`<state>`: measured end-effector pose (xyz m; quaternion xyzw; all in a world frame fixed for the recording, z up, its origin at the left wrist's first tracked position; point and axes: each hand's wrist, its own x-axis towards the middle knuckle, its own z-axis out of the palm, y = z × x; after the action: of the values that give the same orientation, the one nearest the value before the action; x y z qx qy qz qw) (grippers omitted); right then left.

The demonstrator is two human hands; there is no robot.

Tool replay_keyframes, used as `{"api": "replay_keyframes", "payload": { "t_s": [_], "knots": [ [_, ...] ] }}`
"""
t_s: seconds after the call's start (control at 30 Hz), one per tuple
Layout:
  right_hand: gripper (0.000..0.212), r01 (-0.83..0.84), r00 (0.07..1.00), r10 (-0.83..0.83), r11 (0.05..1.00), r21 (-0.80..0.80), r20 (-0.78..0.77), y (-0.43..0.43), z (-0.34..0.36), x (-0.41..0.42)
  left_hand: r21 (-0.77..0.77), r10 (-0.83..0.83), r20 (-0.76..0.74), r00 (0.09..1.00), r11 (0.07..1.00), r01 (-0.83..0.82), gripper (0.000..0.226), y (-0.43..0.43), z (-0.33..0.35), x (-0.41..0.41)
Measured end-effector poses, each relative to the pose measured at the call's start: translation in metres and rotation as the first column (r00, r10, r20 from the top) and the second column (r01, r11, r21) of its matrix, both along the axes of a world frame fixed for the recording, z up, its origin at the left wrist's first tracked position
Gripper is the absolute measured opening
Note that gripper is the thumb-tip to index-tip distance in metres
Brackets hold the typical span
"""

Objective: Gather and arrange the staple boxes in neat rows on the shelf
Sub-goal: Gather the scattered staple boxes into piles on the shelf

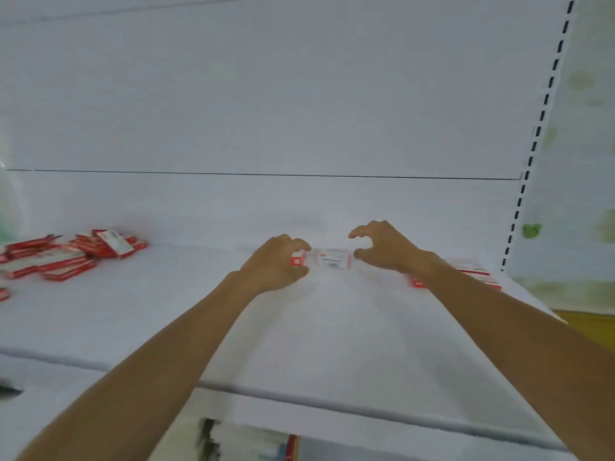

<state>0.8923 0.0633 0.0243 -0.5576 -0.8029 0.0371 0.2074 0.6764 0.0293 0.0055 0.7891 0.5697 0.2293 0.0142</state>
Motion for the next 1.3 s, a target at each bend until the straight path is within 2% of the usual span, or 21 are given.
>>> {"api": "replay_keyframes", "payload": {
  "t_s": [0.2,0.33,0.5,0.63,0.83,1.07,1.3],
  "knots": [
    [0.035,-0.227,0.966,0.236,0.970,0.092,-0.104,-0.031,-0.003,-0.177,-0.052,0.274,0.059,0.960,0.961,-0.271,0.042,-0.085,-0.003,-0.172],
    [0.037,-0.381,0.917,0.391,0.917,0.121,-0.078,-0.069,-0.006,-0.285,-0.045,0.416,0.126,0.900,0.909,-0.414,0.042,-0.144,-0.007,-0.266],
    [0.040,-0.475,0.870,0.487,0.869,0.138,-0.074,-0.107,-0.014,-0.383,-0.044,0.479,0.128,0.868,0.877,-0.478,0.043,-0.206,-0.016,-0.347],
    [0.040,-0.524,0.844,0.531,0.847,0.090,-0.079,-0.124,-0.028,-0.433,-0.042,0.517,0.129,0.846,0.856,-0.516,0.037,-0.232,-0.023,-0.393],
    [0.039,-0.535,0.839,0.541,0.840,0.092,-0.055,-0.111,-0.027,-0.472,-0.021,0.514,0.185,0.837,0.854,-0.520,0.035,-0.222,-0.032,-0.432],
    [0.035,-0.508,0.844,0.519,0.854,0.108,-0.133,-0.054,-0.017,-0.526,-0.014,0.487,0.152,0.860,0.871,-0.490,0.034,-0.172,-0.027,-0.481],
    [0.036,-0.499,0.852,0.511,0.859,0.115,-0.118,0.005,-0.002,-0.586,0.027,0.489,0.136,0.861,0.867,-0.497,0.032,-0.106,-0.017,-0.550]
  ]
}}
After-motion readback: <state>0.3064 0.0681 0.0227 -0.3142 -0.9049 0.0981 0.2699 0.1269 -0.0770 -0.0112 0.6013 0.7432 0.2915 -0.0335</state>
